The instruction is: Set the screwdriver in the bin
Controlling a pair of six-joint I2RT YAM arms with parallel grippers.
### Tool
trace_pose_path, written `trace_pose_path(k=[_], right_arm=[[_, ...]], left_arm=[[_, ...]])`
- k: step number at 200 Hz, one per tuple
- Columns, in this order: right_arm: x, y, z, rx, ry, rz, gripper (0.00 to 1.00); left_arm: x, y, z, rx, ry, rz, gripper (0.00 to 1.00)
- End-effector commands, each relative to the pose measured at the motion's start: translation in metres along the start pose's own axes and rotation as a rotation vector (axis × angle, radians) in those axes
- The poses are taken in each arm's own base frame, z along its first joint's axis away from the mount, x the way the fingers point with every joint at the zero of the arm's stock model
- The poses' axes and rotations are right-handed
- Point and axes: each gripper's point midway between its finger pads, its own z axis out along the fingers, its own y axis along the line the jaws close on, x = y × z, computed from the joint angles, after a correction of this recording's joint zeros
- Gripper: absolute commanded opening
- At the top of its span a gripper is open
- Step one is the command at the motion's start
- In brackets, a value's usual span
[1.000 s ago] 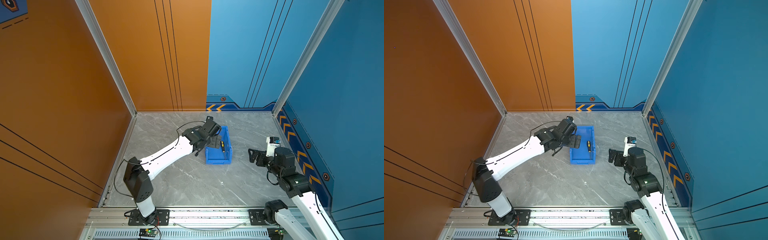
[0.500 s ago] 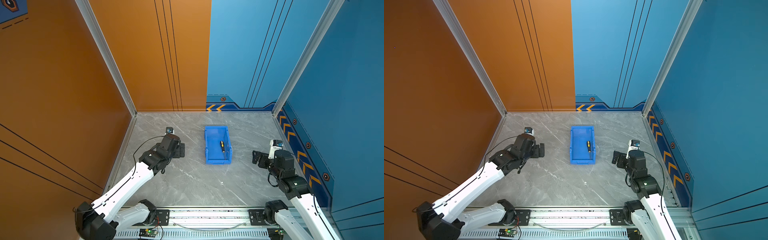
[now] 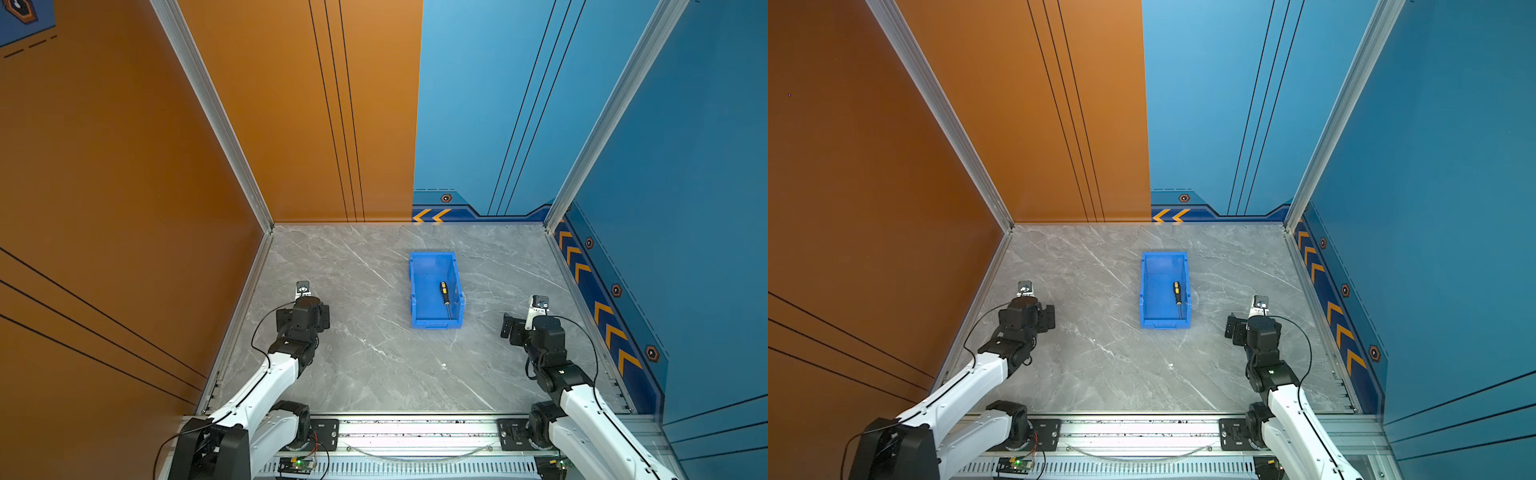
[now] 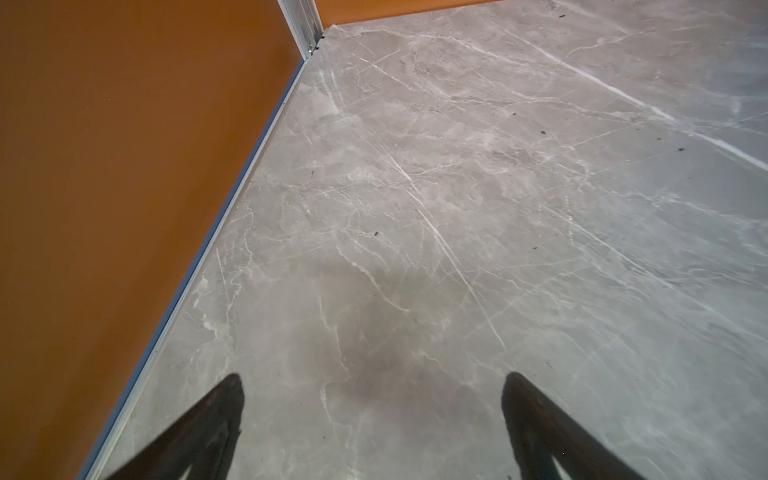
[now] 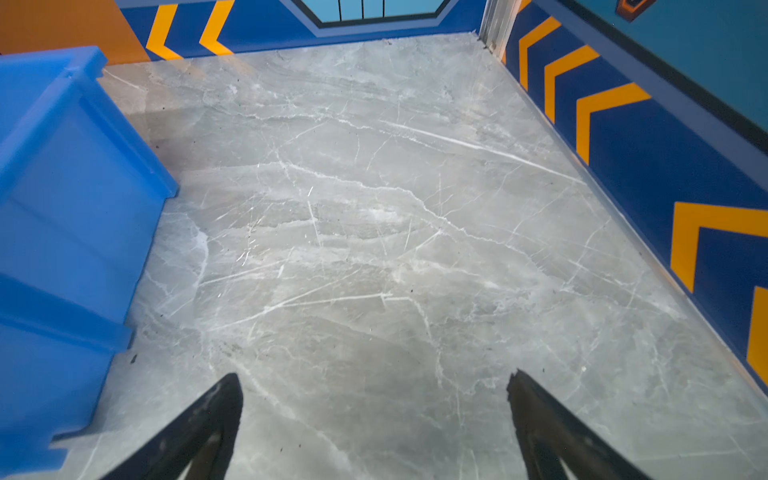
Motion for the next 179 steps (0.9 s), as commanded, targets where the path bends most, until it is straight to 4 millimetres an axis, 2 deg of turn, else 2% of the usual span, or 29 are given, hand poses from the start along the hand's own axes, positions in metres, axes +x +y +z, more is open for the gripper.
trace_pose_path(k=[1,12,40,59,82,93,104,125,141,179], right_arm=[[-0.021,0.001,0.007,0.003,-0.142,-0.041,1.00],[-0.026,0.001,0.011,0.009,-0.174,-0.048,1.00],[-0.040,-0.007,0.029,0.034,-0.243,-0.018,1.00],[-0.048,-0.006,0.045,0.023,-0.261,0.001,1.00],[-0.058,-0.001,0.069,-0.011,-0.280,0.021,1.00],[-0.054,0.004,0.083,-0.028,-0.250,0.010,1.00],[-0.048,0.008,0.093,-0.042,-0.218,-0.006,1.00],[-0.042,0.007,0.102,-0.024,-0.188,-0.006,1.00],[-0.043,0.000,0.108,0.025,-0.171,0.013,1.00],[-0.042,0.001,0.108,0.038,-0.168,-0.001,1.00]], left_arm=[[-0.022,0.004,0.013,0.015,-0.156,-0.028,0.98],[-0.021,0.004,0.023,0.026,-0.184,-0.071,0.98],[-0.036,-0.004,0.039,0.056,-0.232,-0.097,0.98],[-0.045,-0.019,0.050,0.128,-0.235,-0.118,0.98],[-0.037,-0.038,0.059,0.184,-0.250,-0.094,0.98],[-0.030,-0.044,0.064,0.202,-0.270,-0.082,0.98],[-0.032,-0.044,0.064,0.198,-0.280,-0.083,0.98],[-0.032,-0.034,0.070,0.131,-0.245,-0.107,0.98],[-0.033,-0.042,0.069,0.149,-0.248,-0.075,0.98],[-0.033,-0.047,0.068,0.165,-0.248,-0.054,0.98]])
